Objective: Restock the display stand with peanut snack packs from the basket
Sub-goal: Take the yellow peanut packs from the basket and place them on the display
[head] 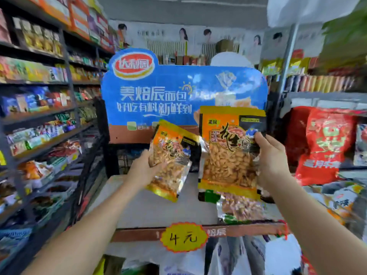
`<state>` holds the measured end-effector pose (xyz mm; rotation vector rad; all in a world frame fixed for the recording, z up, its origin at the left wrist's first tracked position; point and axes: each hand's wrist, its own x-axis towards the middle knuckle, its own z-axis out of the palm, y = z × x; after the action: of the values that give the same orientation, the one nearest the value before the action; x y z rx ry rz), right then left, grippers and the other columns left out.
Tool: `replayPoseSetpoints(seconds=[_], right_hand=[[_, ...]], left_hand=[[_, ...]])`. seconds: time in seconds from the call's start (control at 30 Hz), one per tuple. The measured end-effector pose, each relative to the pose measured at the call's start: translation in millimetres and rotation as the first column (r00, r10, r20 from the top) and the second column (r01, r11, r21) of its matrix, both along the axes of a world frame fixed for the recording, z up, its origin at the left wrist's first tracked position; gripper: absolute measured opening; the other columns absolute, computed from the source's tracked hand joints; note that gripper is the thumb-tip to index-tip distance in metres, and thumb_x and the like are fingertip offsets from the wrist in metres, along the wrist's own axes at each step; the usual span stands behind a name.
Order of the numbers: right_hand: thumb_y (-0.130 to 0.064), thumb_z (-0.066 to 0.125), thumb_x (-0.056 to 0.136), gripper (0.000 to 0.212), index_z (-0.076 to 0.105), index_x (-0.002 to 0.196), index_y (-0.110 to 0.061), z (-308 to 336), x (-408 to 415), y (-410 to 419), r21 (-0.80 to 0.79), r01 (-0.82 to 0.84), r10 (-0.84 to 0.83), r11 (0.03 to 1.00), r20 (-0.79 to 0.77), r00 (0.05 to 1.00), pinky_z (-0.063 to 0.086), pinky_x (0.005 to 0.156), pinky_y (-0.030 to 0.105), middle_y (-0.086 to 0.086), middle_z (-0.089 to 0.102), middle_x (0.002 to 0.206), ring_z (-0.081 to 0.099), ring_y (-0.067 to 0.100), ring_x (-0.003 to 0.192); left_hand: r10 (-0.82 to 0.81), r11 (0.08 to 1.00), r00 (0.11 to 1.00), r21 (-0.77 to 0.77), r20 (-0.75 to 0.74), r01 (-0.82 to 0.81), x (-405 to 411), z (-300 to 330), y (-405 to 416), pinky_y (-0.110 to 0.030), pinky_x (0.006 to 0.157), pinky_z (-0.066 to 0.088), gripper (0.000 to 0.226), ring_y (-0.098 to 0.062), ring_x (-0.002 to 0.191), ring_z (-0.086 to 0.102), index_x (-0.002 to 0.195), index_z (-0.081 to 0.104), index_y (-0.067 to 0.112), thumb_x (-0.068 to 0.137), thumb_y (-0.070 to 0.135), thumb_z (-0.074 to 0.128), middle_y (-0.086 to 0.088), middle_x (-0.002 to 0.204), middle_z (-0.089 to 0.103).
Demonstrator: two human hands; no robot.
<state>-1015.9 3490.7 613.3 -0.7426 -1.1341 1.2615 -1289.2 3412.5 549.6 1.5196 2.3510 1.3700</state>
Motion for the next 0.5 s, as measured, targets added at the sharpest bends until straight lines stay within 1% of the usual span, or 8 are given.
replayPoseSetpoints(seconds=[0.07,0.13,0.17,0.23,0.3,0.33,0.43,0.5], right_hand=[[-0.026,0.055,0.091,0.023,0.064,0.071,-0.018,-2,-28,22,-0.032,0.008,-0.008,0.999,0.012,1.0,0.033,0.06,0.028,-0.007,0.061,0.055,0.049,0.02,0.059],[-0.027,0.054,0.092,0.019,0.066,0.079,-0.019,-3,-54,35,-0.042,0.012,-0.011,0.999,0.046,0.999,0.034,0.062,0.028,-0.007,0.066,0.067,0.052,0.018,0.065],[-0.029,0.054,0.092,0.015,0.066,0.092,-0.02,-6,-67,44,-0.06,0.017,-0.013,0.998,0.075,0.997,0.039,0.067,0.031,-0.006,0.069,0.085,0.056,0.016,0.074],[-0.028,0.052,0.094,0.035,0.053,0.125,-0.012,-13,-96,50,-0.109,0.005,0.008,0.994,0.116,0.993,0.044,0.089,0.042,-0.002,0.058,0.122,0.057,0.021,0.105],[-0.026,0.048,0.096,0.046,0.041,0.138,-0.006,-27,-125,55,-0.116,-0.003,0.029,0.993,0.224,0.974,0.037,0.101,0.043,0.01,0.049,0.138,0.048,0.03,0.124],[-0.026,0.046,0.097,0.042,0.045,0.135,-0.009,-37,-137,60,-0.11,0.007,0.026,0.994,0.303,0.953,0.038,0.099,0.04,0.012,0.05,0.134,0.048,0.029,0.122],[-0.023,0.043,0.097,0.019,0.057,0.098,-0.011,-67,-163,66,-0.013,0.058,-0.041,0.998,0.554,0.832,0.04,0.069,0.031,0.009,0.057,0.095,0.052,0.023,0.08],[-0.018,0.044,0.096,0.026,0.054,0.117,-0.005,-77,-171,69,0.082,0.088,-0.12,0.993,0.671,0.731,0.042,0.07,0.031,0.012,0.059,0.108,0.055,0.025,0.084]], left_hand=[[0.0,1.0,0.997,-0.013,0.075,0.0,-16,-11,33,-0.034,0.063,0.034,0.039,-0.034,0.09,0.059,0.099,0.044,0.007,0.085,0.037,0.062,-0.003,0.082,0.058],[0.02,0.989,0.987,-0.147,0.16,0.004,-26,-24,51,-0.034,0.068,0.039,0.052,-0.031,0.09,0.058,0.129,0.032,0.007,0.092,0.038,0.051,-0.011,0.118,0.058],[0.01,0.974,0.985,-0.224,0.175,0.03,-33,-32,57,-0.032,0.068,0.041,0.06,-0.028,0.085,0.056,0.139,0.021,0.01,0.093,0.039,0.047,-0.011,0.128,0.053],[-0.028,0.923,0.999,-0.382,0.02,0.033,-50,-45,55,-0.03,0.066,0.042,0.063,-0.023,0.078,0.054,0.141,0.019,0.015,0.092,0.046,0.044,-0.014,0.126,0.057],[-0.038,0.892,0.989,-0.451,-0.145,-0.032,-68,-54,45,-0.03,0.065,0.043,0.054,-0.024,0.082,0.058,0.127,0.042,0.016,0.088,0.053,0.048,-0.011,0.11,0.064],[-0.044,0.884,0.984,-0.465,-0.175,-0.043,-74,-56,37,-0.031,0.066,0.046,0.048,-0.024,0.086,0.06,0.117,0.051,0.016,0.086,0.053,0.051,-0.009,0.105,0.064],[-0.028,0.897,0.923,-0.417,-0.383,-0.146,-71,-48,11,-0.036,0.069,0.053,0.029,-0.027,0.088,0.063,0.101,0.057,0.016,0.086,0.04,0.054,-0.007,0.099,0.066],[-0.027,0.924,0.847,-0.336,-0.531,-0.181,-60,-36,-6,-0.034,0.068,0.051,0.024,-0.026,0.088,0.063,0.099,0.057,0.015,0.088,0.035,0.049,-0.005,0.098,0.064]])
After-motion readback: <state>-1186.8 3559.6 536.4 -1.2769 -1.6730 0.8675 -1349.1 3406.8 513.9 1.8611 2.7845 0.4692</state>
